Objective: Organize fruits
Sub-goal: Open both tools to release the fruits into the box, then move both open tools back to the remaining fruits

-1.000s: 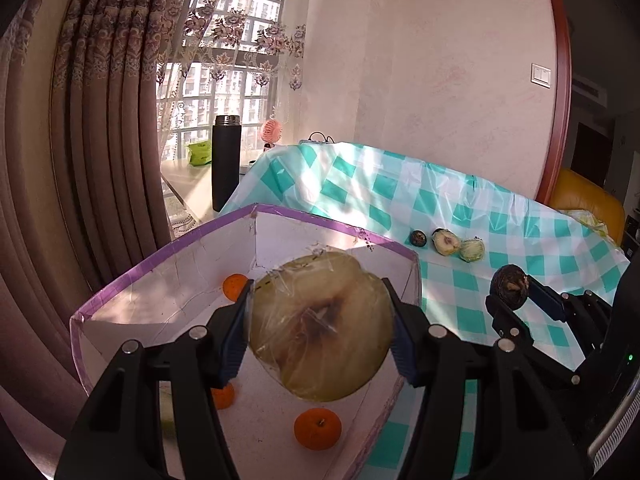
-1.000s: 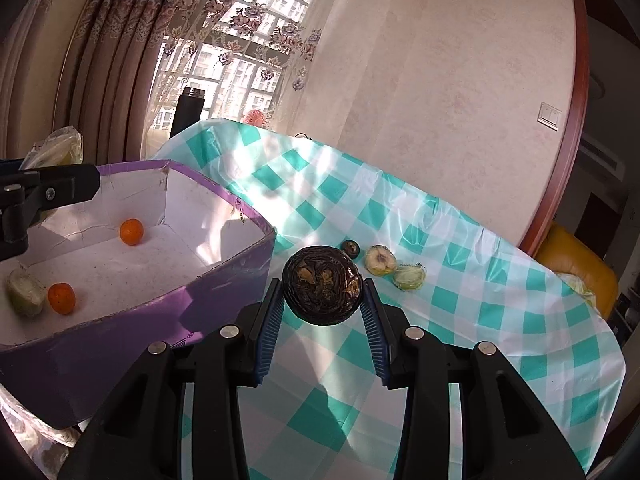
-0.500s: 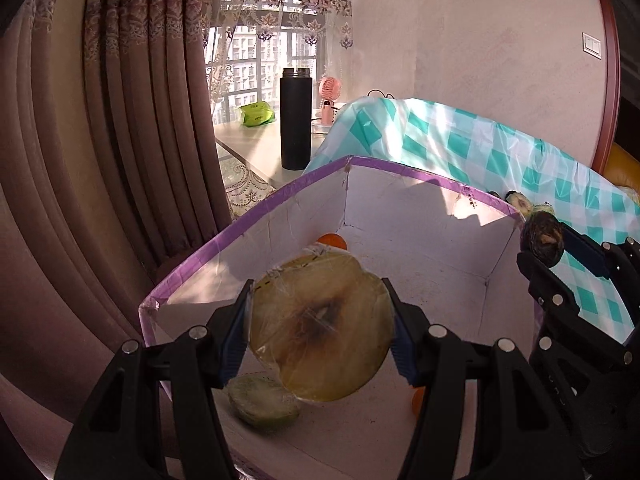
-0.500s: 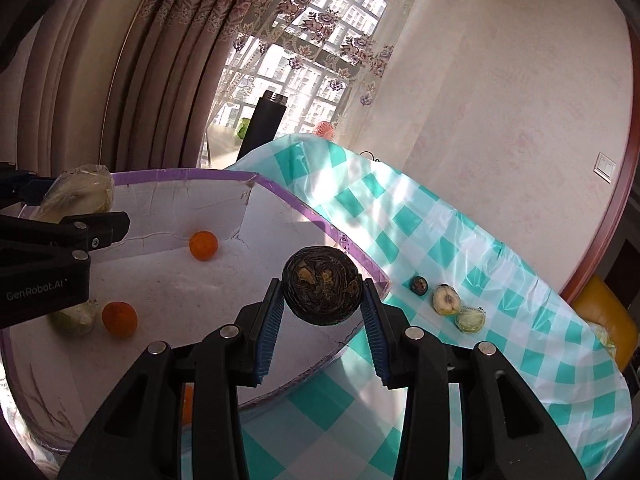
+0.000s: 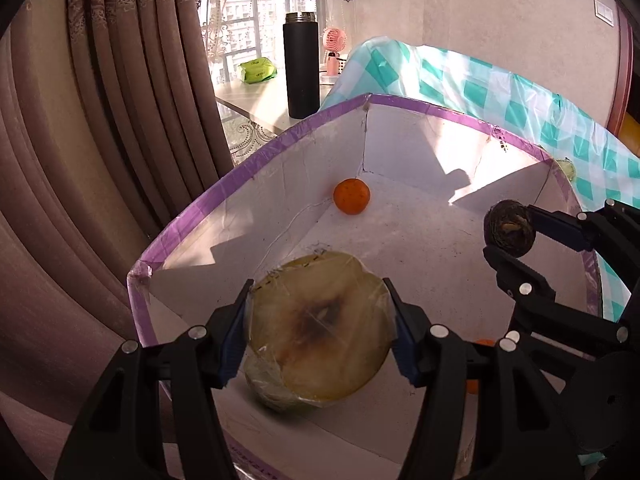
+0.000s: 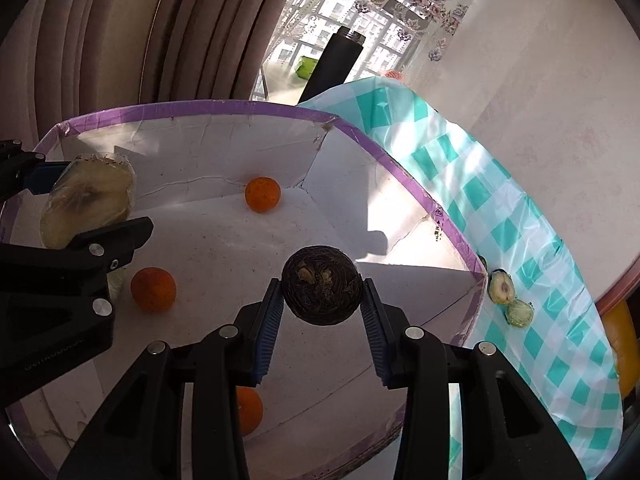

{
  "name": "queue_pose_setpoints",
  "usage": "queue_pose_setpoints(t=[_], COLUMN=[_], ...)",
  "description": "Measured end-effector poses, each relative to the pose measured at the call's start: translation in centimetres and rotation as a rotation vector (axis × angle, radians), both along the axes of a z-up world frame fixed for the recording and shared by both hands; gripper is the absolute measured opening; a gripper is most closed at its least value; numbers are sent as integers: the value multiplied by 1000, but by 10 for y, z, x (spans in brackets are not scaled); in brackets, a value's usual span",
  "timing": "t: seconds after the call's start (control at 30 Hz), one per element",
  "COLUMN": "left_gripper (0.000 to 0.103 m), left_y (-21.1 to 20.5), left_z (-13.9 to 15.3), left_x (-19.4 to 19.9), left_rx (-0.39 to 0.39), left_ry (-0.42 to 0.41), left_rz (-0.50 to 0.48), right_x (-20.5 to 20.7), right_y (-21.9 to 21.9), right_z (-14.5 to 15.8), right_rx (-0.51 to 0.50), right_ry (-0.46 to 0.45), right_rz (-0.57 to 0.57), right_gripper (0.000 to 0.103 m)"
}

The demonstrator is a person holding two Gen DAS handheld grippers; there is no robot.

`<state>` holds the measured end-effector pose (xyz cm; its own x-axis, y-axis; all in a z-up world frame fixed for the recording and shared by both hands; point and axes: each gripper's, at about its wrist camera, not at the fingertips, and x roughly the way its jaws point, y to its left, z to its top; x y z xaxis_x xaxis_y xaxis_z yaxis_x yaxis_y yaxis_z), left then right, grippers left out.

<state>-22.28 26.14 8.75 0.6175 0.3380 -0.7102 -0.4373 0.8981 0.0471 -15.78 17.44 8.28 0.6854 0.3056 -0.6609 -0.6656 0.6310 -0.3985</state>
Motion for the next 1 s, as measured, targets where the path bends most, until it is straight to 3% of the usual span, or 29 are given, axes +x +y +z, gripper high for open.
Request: queue_pose_setpoints(t=[0.03,0.07,0.1,0.13,0.6,0.83,1.0], left_gripper=[70,79,82,86,88,100,101], left_y=[0,0,0,1,2,-13,-36], left_z=[0,1,3,5,11,23,31], left_x=[-1,-2,-3,-4,-6,-7,2], left_rx=[3,-1,-4,-3,14,105,202], left_ry=[-5,-14,-24,-31,-43,-20,22], left_rz=[4,5,7,12,31,49,40], right_x=[0,-1,-3,-3,-1,1,6], right_y=[1,2,3,2,-5,-19,-43], right_z=[-2,-3,-3,-4,-5,0,7], right_rx=[-11,-16,-17,-18,-1,67,128], right_ry=[0,-3,-5,-5,3,16,23], right_rz=[1,2,4,7,5,4,-13], right_gripper=[46,58,69,73,79,84,86])
